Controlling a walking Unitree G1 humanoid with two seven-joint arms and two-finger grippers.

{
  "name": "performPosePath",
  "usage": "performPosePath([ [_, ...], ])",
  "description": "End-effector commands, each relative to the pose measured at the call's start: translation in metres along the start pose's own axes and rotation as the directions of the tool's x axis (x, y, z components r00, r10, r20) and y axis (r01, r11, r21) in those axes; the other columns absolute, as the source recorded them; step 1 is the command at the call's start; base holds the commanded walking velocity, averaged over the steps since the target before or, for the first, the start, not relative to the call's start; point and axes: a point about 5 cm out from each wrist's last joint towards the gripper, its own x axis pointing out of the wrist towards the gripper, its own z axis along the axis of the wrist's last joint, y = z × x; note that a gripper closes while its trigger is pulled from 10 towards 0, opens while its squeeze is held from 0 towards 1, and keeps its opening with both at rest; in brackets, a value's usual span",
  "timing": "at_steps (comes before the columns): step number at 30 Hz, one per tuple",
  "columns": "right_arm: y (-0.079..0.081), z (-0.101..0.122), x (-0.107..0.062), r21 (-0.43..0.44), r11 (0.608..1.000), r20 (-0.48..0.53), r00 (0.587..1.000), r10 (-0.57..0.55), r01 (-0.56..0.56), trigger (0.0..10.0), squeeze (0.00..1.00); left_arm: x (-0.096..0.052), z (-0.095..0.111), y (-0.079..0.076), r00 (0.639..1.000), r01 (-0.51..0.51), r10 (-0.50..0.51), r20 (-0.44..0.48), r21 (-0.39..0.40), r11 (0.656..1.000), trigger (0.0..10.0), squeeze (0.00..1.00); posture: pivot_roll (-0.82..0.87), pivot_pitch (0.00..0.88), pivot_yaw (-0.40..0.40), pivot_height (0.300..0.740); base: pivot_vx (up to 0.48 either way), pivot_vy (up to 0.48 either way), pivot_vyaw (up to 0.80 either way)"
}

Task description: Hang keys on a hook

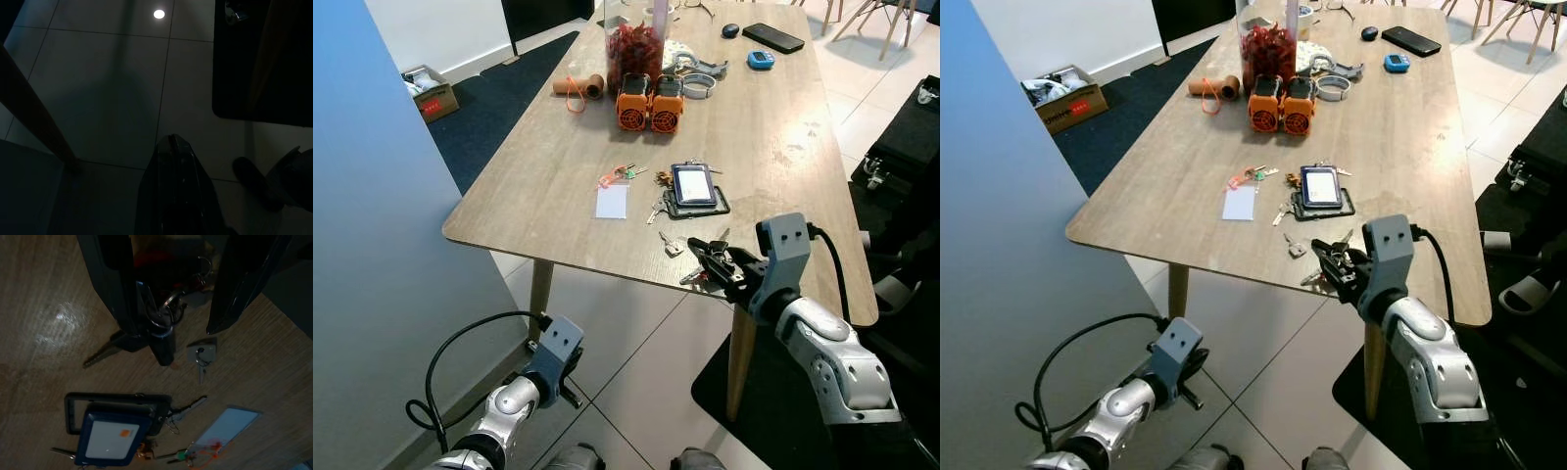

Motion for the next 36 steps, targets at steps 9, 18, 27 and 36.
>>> performPosePath([
  [9, 0.007, -0.009, 0.004, 0.007, 0.999, -0.066, 0.997, 0.033, -0.033, 9.0, 0.00, -0.005, -0.008, 0.002, 1.000, 0.007, -0.006, -0.027, 0.016, 1.000, 10.0, 0.00, 0.04, 0.113, 0.012, 0.740, 0.000, 0.000, 0.00],
  [18, 0.009, -0.016, 0.003, 0.008, 0.999, -0.113, 0.992, 0.051, -0.051, 4.4, 0.00, -0.006, -0.008, 0.002, 0.999, 0.014, -0.013, -0.029, 0.024, 1.000, 10.0, 0.00, 0.04, 0.114, 0.014, 0.740, 0.000, 0.000, 0.00],
  [27, 0.009, -0.017, 0.002, 0.011, 0.998, -0.124, 0.991, 0.058, -0.057, 0.0, 0.00, -0.005, -0.007, 0.003, 1.000, 0.014, -0.013, -0.028, 0.025, 1.000, 10.0, 0.00, 0.04, 0.121, 0.017, 0.740, 0.000, 0.000, 0.00],
  [36, 0.007, -0.017, 0.001, 0.006, 0.999, -0.126, 0.991, 0.048, -0.048, 0.0, 0.00, -0.005, -0.007, 0.003, 0.999, 0.015, -0.015, -0.028, 0.027, 1.000, 10.0, 0.00, 0.04, 0.124, 0.020, 0.740, 0.000, 0.000, 0.00],
])
